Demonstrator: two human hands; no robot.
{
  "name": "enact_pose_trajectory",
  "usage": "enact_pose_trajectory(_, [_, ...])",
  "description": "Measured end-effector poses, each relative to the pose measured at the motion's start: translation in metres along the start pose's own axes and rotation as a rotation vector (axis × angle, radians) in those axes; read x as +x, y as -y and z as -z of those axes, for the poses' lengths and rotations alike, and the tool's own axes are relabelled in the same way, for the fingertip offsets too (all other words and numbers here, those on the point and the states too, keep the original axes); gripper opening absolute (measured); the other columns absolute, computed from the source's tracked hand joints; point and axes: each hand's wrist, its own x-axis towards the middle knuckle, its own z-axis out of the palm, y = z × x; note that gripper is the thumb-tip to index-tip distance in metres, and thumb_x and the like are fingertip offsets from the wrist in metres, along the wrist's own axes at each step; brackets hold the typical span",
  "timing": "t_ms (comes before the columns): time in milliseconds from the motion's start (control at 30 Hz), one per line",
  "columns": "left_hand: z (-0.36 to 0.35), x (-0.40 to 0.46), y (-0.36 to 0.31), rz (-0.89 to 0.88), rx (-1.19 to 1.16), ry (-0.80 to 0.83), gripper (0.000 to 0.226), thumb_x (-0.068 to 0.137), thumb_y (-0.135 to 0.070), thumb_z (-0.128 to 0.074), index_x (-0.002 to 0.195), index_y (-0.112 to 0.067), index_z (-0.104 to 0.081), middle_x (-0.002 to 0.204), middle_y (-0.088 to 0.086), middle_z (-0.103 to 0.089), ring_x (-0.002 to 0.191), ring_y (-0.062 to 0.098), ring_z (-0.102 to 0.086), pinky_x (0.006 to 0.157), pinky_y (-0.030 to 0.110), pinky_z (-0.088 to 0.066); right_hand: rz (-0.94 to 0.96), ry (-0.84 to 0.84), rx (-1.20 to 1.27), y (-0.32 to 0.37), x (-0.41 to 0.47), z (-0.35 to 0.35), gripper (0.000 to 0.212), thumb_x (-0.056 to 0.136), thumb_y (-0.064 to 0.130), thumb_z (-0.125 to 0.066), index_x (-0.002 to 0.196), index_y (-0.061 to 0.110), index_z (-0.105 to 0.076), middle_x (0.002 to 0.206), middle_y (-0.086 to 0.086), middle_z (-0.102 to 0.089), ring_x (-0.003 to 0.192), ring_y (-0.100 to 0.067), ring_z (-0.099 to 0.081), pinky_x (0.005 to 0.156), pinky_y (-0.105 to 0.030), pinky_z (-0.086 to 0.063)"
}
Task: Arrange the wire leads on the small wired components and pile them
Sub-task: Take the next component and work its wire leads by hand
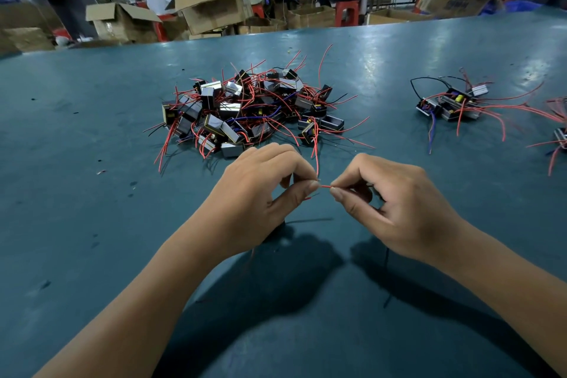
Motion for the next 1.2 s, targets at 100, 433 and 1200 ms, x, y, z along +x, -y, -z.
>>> enact_pose_trajectory(100, [0.002, 0.001, 0.000, 0.045, -0.023, -0.037, 0.011, 0.097, -0.021, -0.061, 0.088, -0.014, -0.063, 0.082, -0.010, -0.056, 0.077, 0.012, -0.051, 0.076, 0.028, -0.044, -0.075, -0.071, 0.087, -0.001, 0.002, 0.001, 0.011, 0.089, 0.021, -0.067, 0.083, 0.014, -0.062, 0.065, 0.019, -0.053, 0.057, 0.001, -0.049, 0.057, -0.007, -0.034])
enact_pose_trajectory(433, [0.010, -0.004, 0.012, 0.172, -0.135, 0.300, 0.024, 0.085, -0.033, -0.079, 0.104, -0.028, -0.066, 0.095, -0.017, -0.062, 0.080, 0.005, -0.055, 0.069, 0.006, -0.037, -0.509, -0.321, 0.509, -0.006, 0.000, -0.015, 0.014, 0.094, 0.012, -0.066, 0.082, 0.015, -0.059, 0.070, 0.000, -0.068, 0.052, -0.013, -0.062, 0.054, -0.035, -0.058])
enact_pose_trajectory(1200, [0.007, -0.005, 0.020, 0.281, -0.219, 0.271, 0.007, 0.096, -0.023, -0.067, 0.092, -0.019, -0.071, 0.076, -0.013, -0.071, 0.066, 0.009, -0.064, 0.064, 0.029, -0.054, -0.626, -0.155, 0.789, 0.008, -0.002, -0.037, 0.013, 0.091, 0.004, -0.067, 0.084, 0.014, -0.070, 0.074, -0.006, -0.074, 0.055, -0.010, -0.053, 0.053, -0.017, -0.044])
